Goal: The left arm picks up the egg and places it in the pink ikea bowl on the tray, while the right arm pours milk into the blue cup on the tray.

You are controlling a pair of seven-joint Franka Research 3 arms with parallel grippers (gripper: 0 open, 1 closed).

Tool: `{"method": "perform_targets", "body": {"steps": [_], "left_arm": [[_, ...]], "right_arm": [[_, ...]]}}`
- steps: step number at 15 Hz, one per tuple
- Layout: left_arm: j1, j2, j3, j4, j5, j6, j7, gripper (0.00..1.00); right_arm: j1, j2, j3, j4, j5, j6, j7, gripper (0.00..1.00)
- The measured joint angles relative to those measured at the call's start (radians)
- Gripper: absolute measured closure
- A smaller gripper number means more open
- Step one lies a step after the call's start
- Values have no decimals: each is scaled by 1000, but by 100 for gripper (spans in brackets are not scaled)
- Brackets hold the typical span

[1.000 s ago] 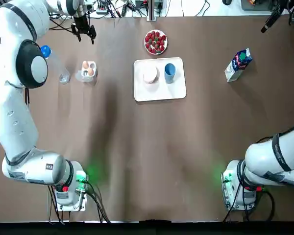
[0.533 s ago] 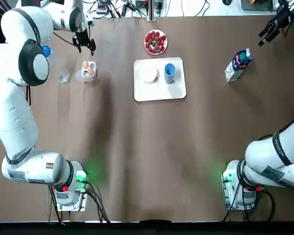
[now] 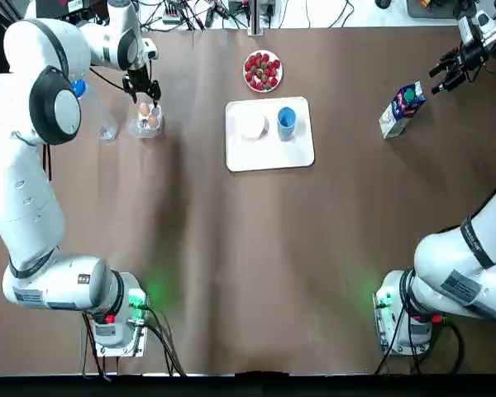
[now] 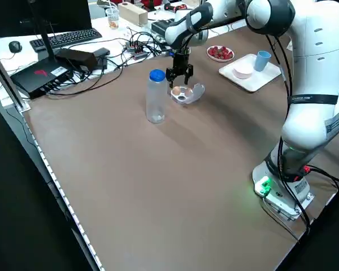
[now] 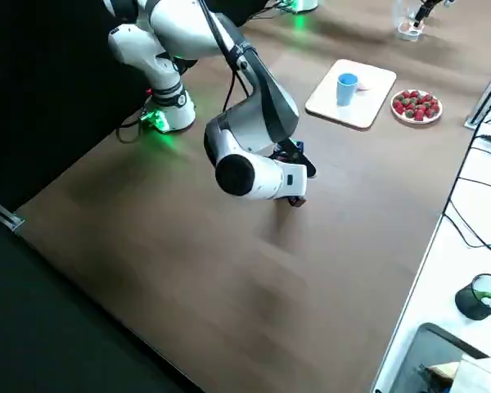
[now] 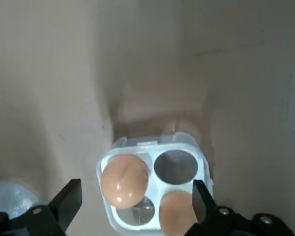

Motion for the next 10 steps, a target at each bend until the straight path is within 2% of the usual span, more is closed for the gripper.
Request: {"method": "perform_targets", "body": {"steps": [10], "left_arm": [[-2, 9, -2, -7, 0, 55, -1, 3]], "right_arm": [[-16, 80, 2, 14, 47, -9, -399, 0]]}}
